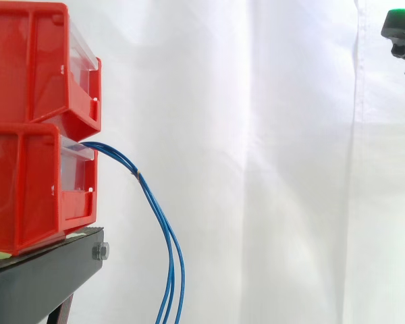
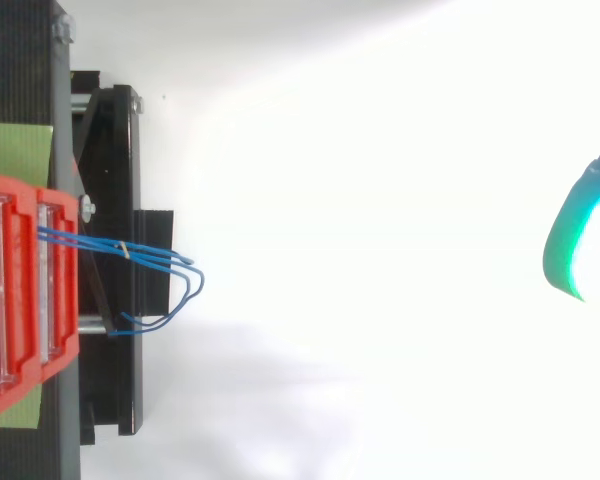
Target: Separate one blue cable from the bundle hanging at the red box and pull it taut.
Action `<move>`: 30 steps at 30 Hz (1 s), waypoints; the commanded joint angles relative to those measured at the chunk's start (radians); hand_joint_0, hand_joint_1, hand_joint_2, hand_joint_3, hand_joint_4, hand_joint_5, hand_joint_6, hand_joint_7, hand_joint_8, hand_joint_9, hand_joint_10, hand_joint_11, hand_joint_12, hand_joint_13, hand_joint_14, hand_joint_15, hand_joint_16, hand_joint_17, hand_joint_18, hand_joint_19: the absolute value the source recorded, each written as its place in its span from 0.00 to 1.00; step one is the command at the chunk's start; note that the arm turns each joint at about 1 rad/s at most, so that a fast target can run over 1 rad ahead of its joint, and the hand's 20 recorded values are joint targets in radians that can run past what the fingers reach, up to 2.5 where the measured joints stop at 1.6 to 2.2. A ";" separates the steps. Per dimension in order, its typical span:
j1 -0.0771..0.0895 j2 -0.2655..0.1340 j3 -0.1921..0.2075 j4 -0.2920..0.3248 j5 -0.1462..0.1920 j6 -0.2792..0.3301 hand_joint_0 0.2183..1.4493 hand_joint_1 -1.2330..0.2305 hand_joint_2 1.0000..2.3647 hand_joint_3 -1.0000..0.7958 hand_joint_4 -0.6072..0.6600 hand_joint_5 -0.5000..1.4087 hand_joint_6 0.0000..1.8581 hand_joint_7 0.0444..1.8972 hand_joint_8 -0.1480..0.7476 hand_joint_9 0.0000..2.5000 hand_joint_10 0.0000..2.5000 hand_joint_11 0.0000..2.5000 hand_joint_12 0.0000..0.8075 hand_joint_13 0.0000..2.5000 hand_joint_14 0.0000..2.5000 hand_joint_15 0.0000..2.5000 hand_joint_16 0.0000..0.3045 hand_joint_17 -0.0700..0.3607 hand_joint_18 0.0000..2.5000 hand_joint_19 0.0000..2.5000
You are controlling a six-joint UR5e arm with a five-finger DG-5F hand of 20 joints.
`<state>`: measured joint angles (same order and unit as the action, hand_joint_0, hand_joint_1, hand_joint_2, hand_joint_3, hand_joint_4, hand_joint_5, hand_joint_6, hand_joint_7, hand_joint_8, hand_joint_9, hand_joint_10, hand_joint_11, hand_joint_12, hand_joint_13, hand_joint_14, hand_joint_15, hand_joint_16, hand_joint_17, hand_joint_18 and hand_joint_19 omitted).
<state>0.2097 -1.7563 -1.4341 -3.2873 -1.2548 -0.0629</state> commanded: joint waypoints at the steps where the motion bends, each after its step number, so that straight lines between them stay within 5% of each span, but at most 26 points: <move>1: 0.000 0.000 0.000 0.000 0.000 0.000 0.28 0.50 0.00 0.28 0.69 0.17 0.27 0.48 0.47 0.29 0.00 0.16 0.31 0.21 0.00 0.07 0.11 0.34 0.19 0.12; 25: -0.001 0.000 0.000 -0.029 0.000 -0.005 0.29 0.50 0.00 0.28 0.70 0.17 0.27 0.48 0.47 0.29 0.01 0.16 0.31 0.21 0.00 0.07 0.11 0.34 0.18 0.12; 30: -0.001 -0.003 0.000 -0.037 0.026 -0.043 0.29 0.50 0.00 0.28 0.70 0.17 0.27 0.48 0.47 0.29 0.01 0.16 0.31 0.21 0.00 0.07 0.11 0.34 0.18 0.12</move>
<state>0.2080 -1.7570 -1.4342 -3.3271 -1.2447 -0.0776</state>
